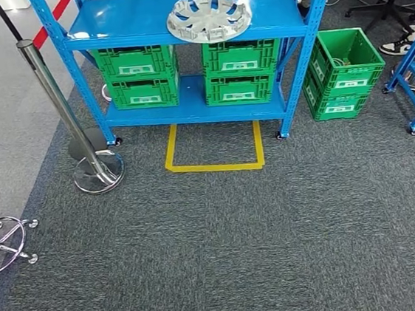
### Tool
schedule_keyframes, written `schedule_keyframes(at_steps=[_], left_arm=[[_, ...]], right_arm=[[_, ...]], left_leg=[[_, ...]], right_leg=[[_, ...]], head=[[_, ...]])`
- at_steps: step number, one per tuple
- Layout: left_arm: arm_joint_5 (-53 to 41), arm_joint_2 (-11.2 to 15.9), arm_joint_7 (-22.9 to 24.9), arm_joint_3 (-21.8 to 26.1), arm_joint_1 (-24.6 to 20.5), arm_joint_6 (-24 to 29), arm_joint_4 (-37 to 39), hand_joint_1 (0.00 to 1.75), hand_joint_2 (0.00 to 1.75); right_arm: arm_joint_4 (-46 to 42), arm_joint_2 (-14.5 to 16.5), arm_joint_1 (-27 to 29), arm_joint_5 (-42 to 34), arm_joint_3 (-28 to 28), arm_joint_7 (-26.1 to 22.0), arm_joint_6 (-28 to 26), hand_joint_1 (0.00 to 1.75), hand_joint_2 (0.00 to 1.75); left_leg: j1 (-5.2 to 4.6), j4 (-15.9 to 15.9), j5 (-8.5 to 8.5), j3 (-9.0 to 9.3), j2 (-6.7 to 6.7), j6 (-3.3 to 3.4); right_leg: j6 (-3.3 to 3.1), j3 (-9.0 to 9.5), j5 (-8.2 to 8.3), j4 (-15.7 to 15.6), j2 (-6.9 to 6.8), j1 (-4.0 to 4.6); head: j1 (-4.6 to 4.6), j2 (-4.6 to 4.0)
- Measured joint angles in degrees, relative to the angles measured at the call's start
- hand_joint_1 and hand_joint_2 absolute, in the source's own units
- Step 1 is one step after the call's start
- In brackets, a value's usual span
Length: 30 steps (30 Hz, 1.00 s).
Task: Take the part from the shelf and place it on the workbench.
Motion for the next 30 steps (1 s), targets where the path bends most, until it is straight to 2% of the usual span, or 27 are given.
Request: schedule_keyframes(at_steps=[1,3,4,5,6,7,8,9,10,11,15,16,17,19,20,21,22,24,25,26,28,30], left_arm=[[-0.08,-0.01,-0.02,-0.02,0.02,0.15,-0.04,0.0,0.0],[-0.26,-0.02,-0.05,-0.06,0.04,0.3,-0.11,0.0,0.0],[-0.33,-0.02,-0.04,-0.08,0.05,0.32,-0.11,0.0,0.0],[-0.37,-0.03,-0.02,-0.1,0.06,0.32,-0.11,0.0,0.0],[-0.39,-0.03,0.0,-0.12,0.06,0.32,-0.11,0.0,0.0],[-0.39,-0.04,0.03,-0.13,0.07,0.32,-0.11,0.0,0.0],[-0.41,-0.04,0.05,-0.13,0.07,0.32,-0.11,0.0,0.0],[-0.44,-0.03,0.06,-0.13,0.06,0.32,-0.11,0.0,0.0],[-0.49,-0.03,0.06,-0.14,0.04,0.31,-0.11,0.0,0.0],[-0.58,-0.02,0.05,-0.14,0.03,0.3,-0.11,0.0,0.0],[-0.9,0.03,-0.09,-0.14,-0.08,0.21,-0.17,0.0,0.0],[-0.94,0.05,-0.15,-0.14,-0.15,0.2,-0.19,0.0,0.0],[-0.98,0.07,-0.2,-0.14,-0.2,0.2,-0.2,0.0,0.0],[-1.04,0.08,-0.27,-0.11,-0.26,0.19,-0.2,0.0,0.0],[-1.06,0.08,-0.28,-0.09,-0.25,0.19,-0.2,0.0,0.0],[-1.07,0.08,-0.29,-0.07,-0.24,0.19,-0.2,0.0,0.0],[-1.07,0.08,-0.3,-0.05,-0.24,0.19,-0.2,0.0,0.0],[-1.07,0.09,-0.31,-0.01,-0.25,0.19,-0.2,0.0,0.0],[-1.07,0.09,-0.31,0.01,-0.27,0.2,-0.2,0.0,0.0],[-1.07,0.1,-0.32,0.02,-0.3,0.2,-0.2,0.0,0.0],[-1.06,0.1,-0.35,0.03,-0.24,0.23,-0.2,0.0,0.0],[-1.04,0.07,-0.36,0.03,-0.09,0.26,-0.21,0.0,0.0]], right_arm=[[-0.01,0.0,0.01,0.05,-0.05,-0.05,0.08,0.0,0.0],[0.01,0.0,0.07,0.21,-0.16,-0.13,0.16,0.0,0.0],[0.03,0.0,0.11,0.29,-0.21,-0.13,0.17,0.0,0.0],[0.05,0.0,0.14,0.35,-0.25,-0.14,0.17,0.0,0.0],[0.06,0.0,0.15,0.4,-0.26,-0.16,0.16,0.0,0.0],[0.07,0.0,0.16,0.45,-0.27,-0.19,0.14,0.0,0.0],[0.07,0.0,0.15,0.49,-0.28,-0.21,0.09,0.0,0.0],[0.09,0.0,0.12,0.53,-0.3,-0.23,0.04,0.0,0.0],[0.12,0.0,0.08,0.55,-0.31,-0.26,-0.01,0.0,0.0],[0.15,0.0,0.04,0.55,-0.32,-0.27,-0.05,0.0,0.0],[0.21,0.0,0.01,0.45,-0.36,-0.26,-0.12,0.0,0.0],[0.21,0.0,-0.01,0.4,-0.39,-0.26,-0.16,0.0,0.0],[0.22,0.0,-0.01,0.36,-0.41,-0.25,-0.2,0.0,0.0],[0.25,0.0,-0.01,0.29,-0.42,-0.23,-0.23,0.0,0.0],[0.26,0.0,0.0,0.27,-0.44,-0.22,-0.24,0.0,0.0],[0.27,0.0,0.0,0.27,-0.47,-0.21,-0.24,0.0,0.0],[0.27,0.0,0.0,0.26,-0.52,-0.21,-0.24,0.0,0.0],[0.28,0.01,-0.02,0.25,-0.63,-0.21,-0.22,0.0,0.0],[0.29,0.01,-0.04,0.24,-0.67,-0.22,-0.2,0.0,0.0],[0.32,0.01,-0.04,0.25,-0.68,-0.23,-0.17,0.0,0.0],[0.35,0.01,-0.08,0.29,-0.71,-0.25,-0.11,0.0,0.0],[0.32,0.01,-0.19,0.32,-0.7,-0.26,-0.14,0.0,0.0]], left_leg=[[0.15,-0.46,0.2,0.27,-0.08,0.2],[0.19,-0.64,0.11,0.51,-0.19,0.44],[0.16,-0.64,-0.05,0.65,-0.31,0.46],[0.16,-0.63,-0.27,0.89,-0.46,0.41],[0.21,-0.62,-0.53,1.26,-0.68,0.24],[0.29,-0.6,-0.86,1.78,-0.89,0.0],[0.37,-0.57,-1.28,2.35,-1.07,-0.31],[0.32,-0.46,-1.73,2.84,-1.21,-0.73],[0.26,-0.32,-2.13,3.17,-1.35,-1.14],[0.19,-0.21,-2.41,3.31,-1.45,-1.51],[0.5,0.76,-3.55,3.26,-1.44,-2.57],[0.55,2.85,-4.66,2.28,-1.33,-2.79],[0.57,6.37,-6.21,0.41,-1.22,-2.96],[0.58,14.82,-8.99,-4.76,-1.15,-3.12],[0.57,17.49,-9.11,-6.76,-1.15,-3.1],[0.56,17.97,-7.9,-7.71,-1.15,-2.98],[0.52,16.3,-5.63,-7.61,-1.14,-2.75],[0.26,9.46,-0.62,-5.42,-0.98,-1.97],[0.08,6.33,0.61,-4.26,-0.83,-1.59],[-0.1,4.43,0.96,-3.6,-0.7,-1.33],[-0.28,3.24,0.38,-3.26,-0.66,-1.08],[-0.02,2.46,0.38,-2.76,-0.78,-0.73]], right_leg=[[0.08,-1.04,-1.28,2.24,0.82,-0.01],[0.14,-5.34,-4.83,9.99,2.23,-0.07],[0.22,-7.55,-5.94,13.65,2.44,-0.1],[0.3,-9.08,-5.94,15.73,2.53,-0.12],[0.38,-9.5,-4.63,15.49,2.55,-0.19],[0.43,-8.69,-2.25,12.89,2.54,-0.32],[0.49,-7.2,0.39,8.99,2.56,-0.49],[0.5,-5.64,2.16,5.36,2.63,-0.52],[0.28,-4.32,3.1,2.79,2.72,-0.53],[-0.05,-3.65,3.16,1.62,2.79,-0.44],[-1.88,-3.13,2.35,1.5,2.73,-0.25],[-2.27,-2.92,2.21,1.4,2.61,-0.31],[-2.62,-2.73,2.03,1.35,2.46,-0.31],[-3.07,-2.43,1.53,1.35,2.26,-0.16],[-3.15,-2.28,1.24,1.35,2.22,-0.09],[-3.13,-2.0,0.88,1.35,2.21,-0.04],[-3.05,-1.56,0.45,1.34,2.22,0.0],[-2.74,-0.44,-0.46,1.3,2.24,0.08],[-2.48,-0.07,-0.82,1.33,2.3,0.16],[-2.2,0.08,-1.07,1.31,2.27,0.21],[-1.56,0.17,-1.25,0.99,2.13,0.28],[-0.97,0.41,-1.76,1.12,2.07,0.24]], head=[[0.12,0.0],[0.25,0.0],[0.27,0.0],[0.26,0.0],[0.29,0.0],[0.28,0.0],[0.31,0.0],[0.42,0.0],[0.5,0.0],[0.57,0.0],[0.43,0.0],[0.3,0.0],[0.15,0.0],[0.0,0.0],[-0.01,0.0],[0.0,0.0],[-0.01,0.0],[0.0,0.0],[-0.06,0.0],[-0.1,0.0],[-0.22,0.0],[-0.14,0.0]])
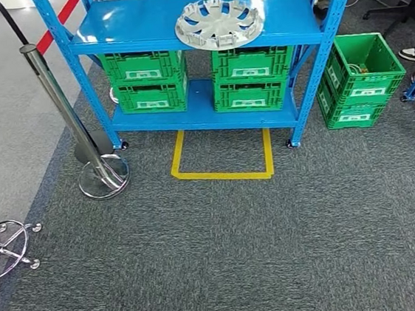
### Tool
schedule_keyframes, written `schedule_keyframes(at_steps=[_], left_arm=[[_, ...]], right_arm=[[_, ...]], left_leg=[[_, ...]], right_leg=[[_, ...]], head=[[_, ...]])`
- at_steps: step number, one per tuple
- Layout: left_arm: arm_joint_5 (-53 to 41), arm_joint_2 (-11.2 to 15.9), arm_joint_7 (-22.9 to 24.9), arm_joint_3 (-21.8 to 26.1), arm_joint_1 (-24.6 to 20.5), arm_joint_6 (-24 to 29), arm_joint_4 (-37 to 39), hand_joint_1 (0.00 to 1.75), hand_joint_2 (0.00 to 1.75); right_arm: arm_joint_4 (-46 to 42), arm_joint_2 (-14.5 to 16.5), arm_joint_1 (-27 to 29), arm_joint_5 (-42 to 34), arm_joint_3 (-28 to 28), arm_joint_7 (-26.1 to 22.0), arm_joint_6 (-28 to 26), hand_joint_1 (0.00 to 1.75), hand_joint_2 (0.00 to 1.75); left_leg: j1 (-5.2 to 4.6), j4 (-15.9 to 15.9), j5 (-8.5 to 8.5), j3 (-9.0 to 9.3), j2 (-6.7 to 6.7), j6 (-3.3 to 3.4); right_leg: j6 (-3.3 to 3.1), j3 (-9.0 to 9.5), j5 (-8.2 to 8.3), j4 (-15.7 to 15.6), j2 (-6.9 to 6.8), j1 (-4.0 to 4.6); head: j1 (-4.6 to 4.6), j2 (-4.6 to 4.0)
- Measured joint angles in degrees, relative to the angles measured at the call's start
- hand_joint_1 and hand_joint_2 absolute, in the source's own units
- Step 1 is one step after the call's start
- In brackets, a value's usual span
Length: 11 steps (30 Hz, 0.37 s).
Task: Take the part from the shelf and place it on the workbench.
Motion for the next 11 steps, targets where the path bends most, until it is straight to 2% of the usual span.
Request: schedule_keyframes(at_steps=[1,2,4,5,6,7,9,10,11], left_arm=[[0.01,-0.02,0.01,-0.01,0.02,0.02,-0.01,0.0,0.0],[0.02,-0.05,0.01,-0.03,0.0,0.04,-0.01,0.0,0.0],[0.04,-0.08,0.05,-0.08,-0.04,0.06,-0.01,0.0,0.0],[0.05,-0.08,0.08,-0.1,-0.03,0.06,-0.01,0.0,0.0],[0.05,-0.08,0.11,-0.1,-0.01,0.07,-0.01,0.0,0.0],[0.04,-0.07,0.15,-0.1,0.0,0.08,-0.01,0.0,0.0],[0.04,-0.09,0.19,-0.11,0.01,0.08,-0.01,0.0,0.0],[0.04,-0.09,0.2,-0.11,-0.02,0.08,-0.01,0.0,0.0],[0.04,-0.09,0.2,-0.12,-0.03,0.08,0.0,0.0,0.0]], right_arm=[[-0.02,-0.01,-0.08,-0.02,0.01,0.01,-0.05,0.0,0.0],[-0.02,-0.01,-0.12,-0.04,0.01,0.04,-0.11,0.0,0.0],[0.03,-0.01,-0.09,-0.1,0.01,0.15,-0.2,0.0,0.0],[0.07,-0.01,-0.04,-0.15,0.0,0.25,-0.27,0.0,0.0],[0.1,-0.01,0.02,-0.27,-0.01,0.37,-0.43,0.0,0.0],[0.13,-0.01,0.05,-0.42,-0.01,0.55,-0.62,0.0,0.0],[0.17,-0.01,0.08,-0.79,0.0,0.91,-1.0,0.0,0.0],[0.19,-0.01,0.08,-0.97,0.01,1.1,-1.13,0.0,0.0],[0.19,-0.01,0.08,-1.06,0.02,1.18,-1.18,0.0,0.0]], left_leg=[[0.14,-0.45,-0.02,0.41,-0.02,0.26],[0.24,-0.74,-0.13,0.82,-0.02,0.52],[0.1,-0.8,-0.69,1.37,-0.02,0.91],[0.02,-0.8,-1.05,1.74,-0.04,1.0],[-0.06,-0.8,-1.45,2.21,-0.1,1.02],[-0.1,-0.8,-1.88,2.8,-0.18,0.98],[-0.15,-0.81,-2.86,4.21,-0.3,0.75],[-0.22,-0.74,-3.36,4.71,-0.37,0.48],[-0.25,-0.72,-3.61,4.99,-0.39,0.35]], right_leg=[[0.23,-0.55,-0.84,1.41,0.1,0.02],[0.37,-1.91,-2.12,4.1,0.23,0.0],[0.53,-6.75,-4.88,11.99,0.39,0.02],[0.57,-8.99,-5.2,14.94,0.41,0.02],[0.56,-10.39,-4.32,16.02,0.43,0.04],[0.49,-10.61,-2.24,14.76,0.43,0.05],[0.04,-8.52,2.95,7.94,0.47,0.17],[-0.23,-7.2,4.47,4.8,0.5,0.29],[-0.4,-6.46,5.21,3.08,0.52,0.36]], head=[[0.11,0.0],[0.22,0.0],[0.37,0.0],[0.37,0.0],[0.38,0.0],[0.39,0.0],[0.43,0.0],[0.47,0.0],[0.48,0.0]])
